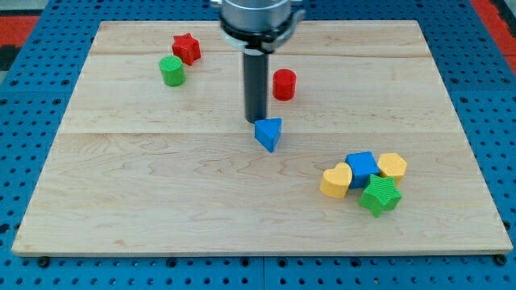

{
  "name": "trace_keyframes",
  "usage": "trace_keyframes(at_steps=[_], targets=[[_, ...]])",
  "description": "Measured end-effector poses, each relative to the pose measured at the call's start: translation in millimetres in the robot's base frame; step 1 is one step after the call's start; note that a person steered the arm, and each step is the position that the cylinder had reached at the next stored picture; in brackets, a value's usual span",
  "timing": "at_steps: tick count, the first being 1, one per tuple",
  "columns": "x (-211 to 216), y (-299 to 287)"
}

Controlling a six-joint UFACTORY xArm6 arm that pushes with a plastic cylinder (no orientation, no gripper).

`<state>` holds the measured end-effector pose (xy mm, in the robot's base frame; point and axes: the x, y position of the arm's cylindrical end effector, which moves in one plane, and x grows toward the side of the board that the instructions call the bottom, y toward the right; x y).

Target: Push blue triangle above blue cube

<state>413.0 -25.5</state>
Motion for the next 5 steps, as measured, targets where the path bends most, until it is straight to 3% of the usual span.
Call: trace_keyframes(at_steps=[1, 2, 4, 5], targets=[[39.3, 5.9], [57.0, 52.4], [17.0, 33.6], [29.9, 94.4]])
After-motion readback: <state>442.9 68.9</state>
